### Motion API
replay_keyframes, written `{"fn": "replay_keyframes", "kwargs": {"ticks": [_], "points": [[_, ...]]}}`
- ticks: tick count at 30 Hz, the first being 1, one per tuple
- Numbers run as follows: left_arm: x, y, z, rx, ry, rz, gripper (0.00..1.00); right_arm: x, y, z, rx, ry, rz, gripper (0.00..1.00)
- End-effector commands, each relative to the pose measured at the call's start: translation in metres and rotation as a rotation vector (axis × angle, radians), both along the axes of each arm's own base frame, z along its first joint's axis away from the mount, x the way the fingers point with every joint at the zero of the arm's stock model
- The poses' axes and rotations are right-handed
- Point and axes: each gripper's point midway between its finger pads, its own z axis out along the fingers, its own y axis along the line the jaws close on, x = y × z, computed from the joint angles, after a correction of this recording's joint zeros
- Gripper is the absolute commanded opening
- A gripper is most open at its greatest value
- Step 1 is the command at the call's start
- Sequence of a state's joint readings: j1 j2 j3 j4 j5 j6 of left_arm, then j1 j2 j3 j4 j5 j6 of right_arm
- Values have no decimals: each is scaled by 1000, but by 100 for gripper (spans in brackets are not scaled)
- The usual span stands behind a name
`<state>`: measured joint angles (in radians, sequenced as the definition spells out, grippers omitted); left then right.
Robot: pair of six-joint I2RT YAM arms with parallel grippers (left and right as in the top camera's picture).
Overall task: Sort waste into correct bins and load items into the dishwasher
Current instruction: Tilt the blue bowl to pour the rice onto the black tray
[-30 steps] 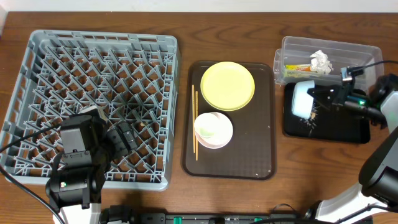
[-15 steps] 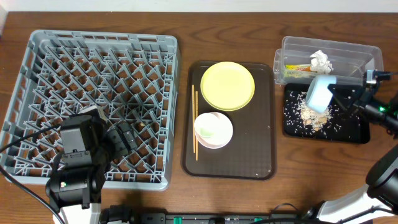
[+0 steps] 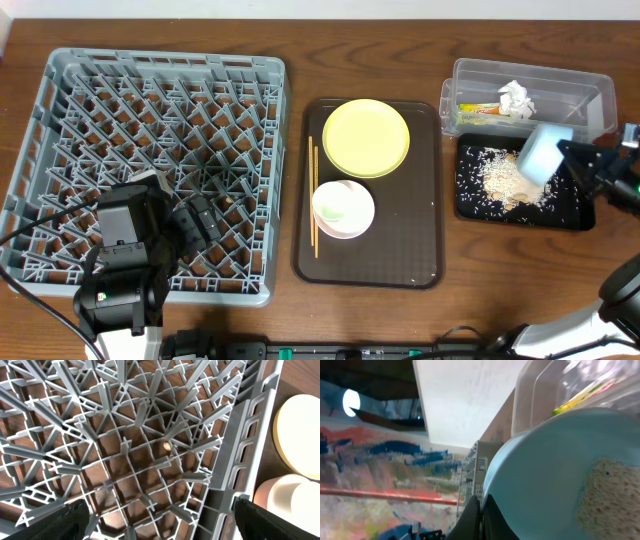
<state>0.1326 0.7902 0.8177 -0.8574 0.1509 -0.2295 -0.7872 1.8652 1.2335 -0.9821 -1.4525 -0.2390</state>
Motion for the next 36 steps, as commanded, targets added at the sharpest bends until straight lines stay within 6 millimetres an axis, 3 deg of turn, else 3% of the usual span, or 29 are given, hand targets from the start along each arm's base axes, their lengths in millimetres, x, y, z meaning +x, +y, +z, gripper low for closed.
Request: {"fn": "replay_keyframes", "kwargs": {"ticks": [1,7,15,18,36], "points": [[0,-1,1,2,-2,-4,95,-3,-14,7,36,-32,-41,1],[0,-1,1,1,-1,-3,95,-10,-31,7,35,-34,-91,1],[0,-1,1,1,-1,-3,95,-10,-32,17,118,-37,-102,1],[0,-1,1,1,-1,-3,95,-10,-32,17,240,75,-112,1],[0,-1,1,1,-1,-3,95,-6,-40,16,478,294,-136,1]]}}
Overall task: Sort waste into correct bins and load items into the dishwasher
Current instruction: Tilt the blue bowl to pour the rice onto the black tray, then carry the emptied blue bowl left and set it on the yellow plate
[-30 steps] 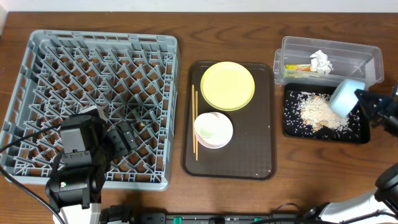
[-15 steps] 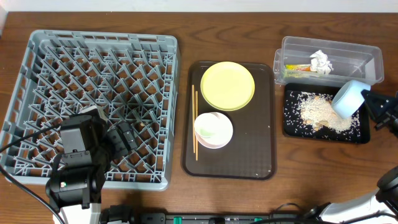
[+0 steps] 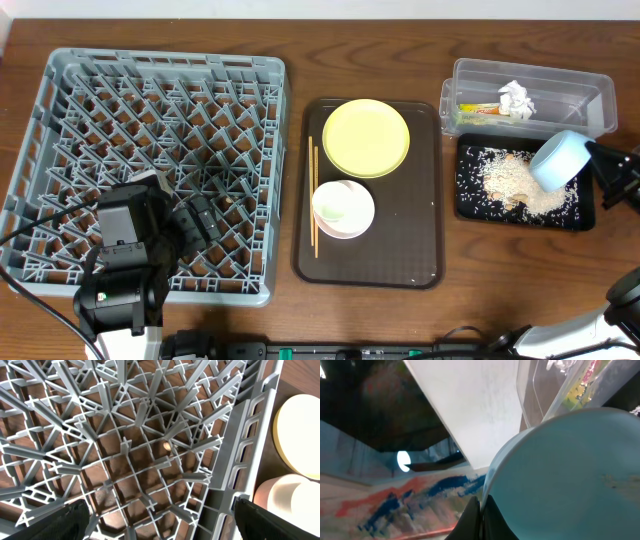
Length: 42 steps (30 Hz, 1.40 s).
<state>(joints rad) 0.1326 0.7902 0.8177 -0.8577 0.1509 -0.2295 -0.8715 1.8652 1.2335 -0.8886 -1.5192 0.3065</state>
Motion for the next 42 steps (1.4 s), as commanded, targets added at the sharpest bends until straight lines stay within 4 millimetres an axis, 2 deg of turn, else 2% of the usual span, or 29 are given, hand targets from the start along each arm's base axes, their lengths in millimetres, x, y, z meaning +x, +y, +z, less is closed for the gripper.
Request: {"fn": "replay_keyframes", "kwargs": {"ticks": [1,7,10,13,17,26,32,42], "points": [[0,-1,1,1,-2,-3,95,-1,-5,5,108,38,-13,1],[0,-1,1,1,-2,-3,95,2,-8,5,86,20,-13,1],[0,-1,1,1,-2,-3,95,4,-9,2,-16,-34,-8,1],[0,-1,2,1,-2,-3,95,4,-5,-15,-106,13,-1,1],[0,-1,2,1,-2,-3,95,-4,12,-47,-222,159,59,1],[0,-1,2,1,-2,-3,95,-9,69,-43,-375,-8,272,1],[0,-1,2,1,-2,-3,95,-12,114,-25,-497,-157,436,1],[0,-1,2,1,-2,-3,95,-17,206,5,-905,-377,781,1]]}}
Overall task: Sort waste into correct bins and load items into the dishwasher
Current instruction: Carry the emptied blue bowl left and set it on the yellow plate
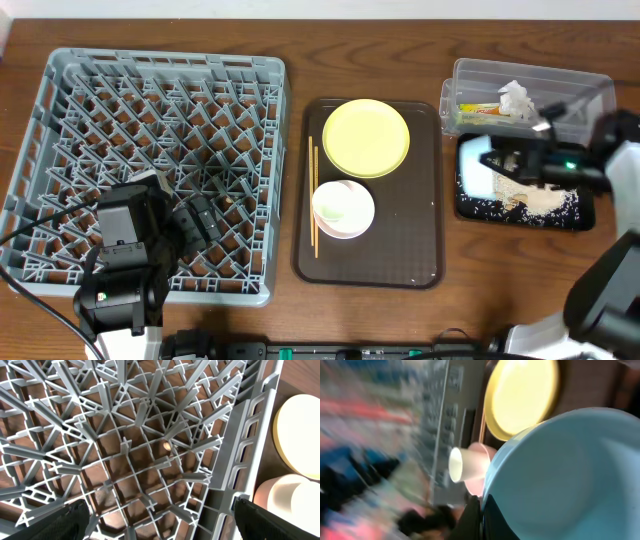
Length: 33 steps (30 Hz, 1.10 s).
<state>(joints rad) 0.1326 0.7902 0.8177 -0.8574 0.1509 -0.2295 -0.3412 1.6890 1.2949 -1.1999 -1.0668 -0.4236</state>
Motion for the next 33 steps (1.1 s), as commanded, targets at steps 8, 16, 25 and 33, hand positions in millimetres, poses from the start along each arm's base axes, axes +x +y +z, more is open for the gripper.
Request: {"fn": "replay_keyframes", "kwargs": {"ticks": [8,16,25,33], "points": [[0,-1,2,1,-2,-3,95,31,96,-17,-607,-307,275,1],[0,-1,1,1,-2,-3,95,59,178,-48,-786,-531,378,1],[0,-1,1,1,-2,-3,95,77,199,-103,-778,-465,355,5],[0,-1,1,1,-2,-3,95,81,203,-101,-753,-467,333,25]]}}
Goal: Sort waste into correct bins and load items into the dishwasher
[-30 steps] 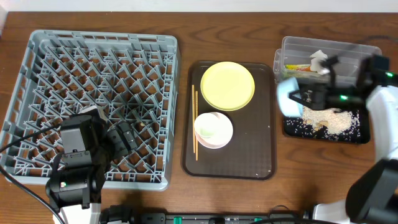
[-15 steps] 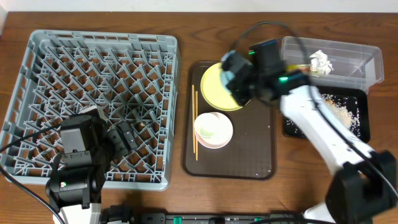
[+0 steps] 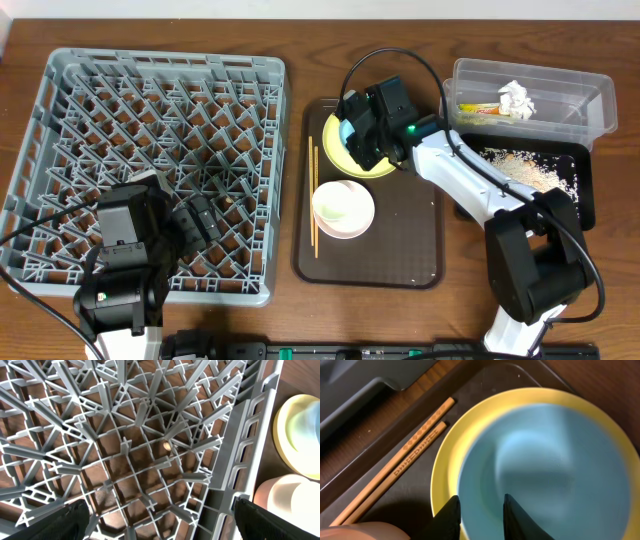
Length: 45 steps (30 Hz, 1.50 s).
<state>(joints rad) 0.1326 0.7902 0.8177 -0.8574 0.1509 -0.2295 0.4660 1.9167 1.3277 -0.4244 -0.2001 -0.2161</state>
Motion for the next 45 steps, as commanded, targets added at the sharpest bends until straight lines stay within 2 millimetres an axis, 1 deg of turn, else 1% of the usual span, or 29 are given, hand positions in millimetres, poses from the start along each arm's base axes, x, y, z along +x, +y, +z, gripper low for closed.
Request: {"fn": "replay_keyframes", "kwargs": {"ticks": [1,2,4,5,6,7,8,11,13,15,17,18,20,23,27,30,34,36,37,38,40,42,44,45], "points": [[0,-1,1,1,-2,-3,95,0,2,12,21,-4,-19,24],[0,-1,1,2,-2,-4,95,-1,1,16,26,-4,-25,25],[0,-1,2,1,-2,-3,95,-5,-1,33,39,-12,-38,31],[0,-1,2,1,-2,-3,95,-7,-3,42,46,-19,-43,37],[0,-1,1,1,-2,-3,95,-13,-6,59,57,-29,-45,47],[0,-1,1,1,-2,-3,95,-17,-7,66,63,-30,-42,49],[0,-1,1,1,-2,-3,95,-25,-8,78,76,-30,-33,55],[0,-1,2,1,-2,-3,95,-51,-8,107,128,-6,6,57],[0,-1,1,1,-2,-3,95,-71,-7,118,168,39,25,57],[0,-1,1,1,-2,-3,95,-86,-7,121,181,91,30,56],[0,-1,1,1,-2,-3,95,-97,-10,115,160,145,19,51],[0,-1,1,1,-2,-3,95,-103,-10,108,145,180,12,50],[0,-1,1,1,-2,-3,95,-111,-8,96,129,235,0,49],[0,-1,1,1,-2,-3,95,-119,-2,75,103,302,-7,41],[0,-1,1,1,-1,-3,95,-124,7,50,73,387,-33,39],[0,-1,1,1,-2,-3,95,-129,11,30,39,434,-31,30],[0,-1,1,1,-2,-4,95,-128,6,0,-41,489,-126,27],[0,-1,1,1,-2,-3,95,-128,5,-9,-60,510,-152,24],[0,-1,1,1,-1,-3,95,-128,4,-12,-65,516,-153,18],[0,-1,1,1,-2,-4,95,-128,4,-13,-66,516,-153,10],[0,-1,1,1,-2,-3,95,-127,5,-11,-61,511,-153,1],[0,-1,1,1,-2,-3,95,-122,5,-3,-46,492,-156,1],[0,-1,1,1,-2,-4,95,-115,3,10,-21,466,-168,1],[0,-1,1,1,-1,-4,95,-107,-1,24,6,437,-183,1]]}}
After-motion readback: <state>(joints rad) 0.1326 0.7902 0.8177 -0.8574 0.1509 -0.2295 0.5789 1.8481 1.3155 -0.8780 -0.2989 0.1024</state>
